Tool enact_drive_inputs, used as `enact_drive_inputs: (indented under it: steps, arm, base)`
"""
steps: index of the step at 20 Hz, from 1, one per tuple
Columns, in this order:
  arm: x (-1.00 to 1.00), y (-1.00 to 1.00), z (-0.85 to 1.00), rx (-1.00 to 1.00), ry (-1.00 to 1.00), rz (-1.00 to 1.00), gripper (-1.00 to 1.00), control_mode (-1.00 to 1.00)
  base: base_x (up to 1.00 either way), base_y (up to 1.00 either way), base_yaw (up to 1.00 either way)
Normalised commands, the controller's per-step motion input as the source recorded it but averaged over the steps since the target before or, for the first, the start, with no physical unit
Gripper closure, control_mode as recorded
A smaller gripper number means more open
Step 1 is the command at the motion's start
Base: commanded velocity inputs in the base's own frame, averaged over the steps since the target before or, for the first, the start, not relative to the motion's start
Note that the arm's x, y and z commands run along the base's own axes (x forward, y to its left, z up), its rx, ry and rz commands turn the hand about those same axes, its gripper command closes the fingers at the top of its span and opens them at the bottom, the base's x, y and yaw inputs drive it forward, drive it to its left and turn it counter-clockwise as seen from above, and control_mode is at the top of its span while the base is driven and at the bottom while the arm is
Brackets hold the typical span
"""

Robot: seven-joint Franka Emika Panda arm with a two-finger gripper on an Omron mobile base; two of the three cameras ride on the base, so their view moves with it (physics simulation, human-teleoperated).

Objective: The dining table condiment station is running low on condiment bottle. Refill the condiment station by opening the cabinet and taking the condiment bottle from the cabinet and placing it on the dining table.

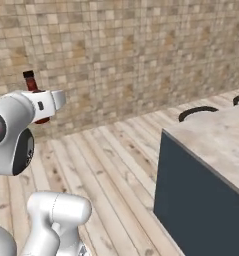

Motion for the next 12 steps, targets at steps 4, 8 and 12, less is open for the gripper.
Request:
enact_drive_inputs:
  steps: [4, 8, 12]
  arm:
    - [0.0, 0.0, 0.0, 0.0, 0.0, 0.0, 1.0, 1.0]
    - [0.0, 0.0, 0.0, 0.0, 0.0, 0.0, 1.0, 1.0]
    - [0.0, 0.0, 0.0, 0.0, 0.0, 0.0, 1.0, 1.0]
  base:
    - [1.0, 0.99, -0.51]
    - [1.0, 1.0, -0.5]
    - [1.0, 1.0, -0.5]
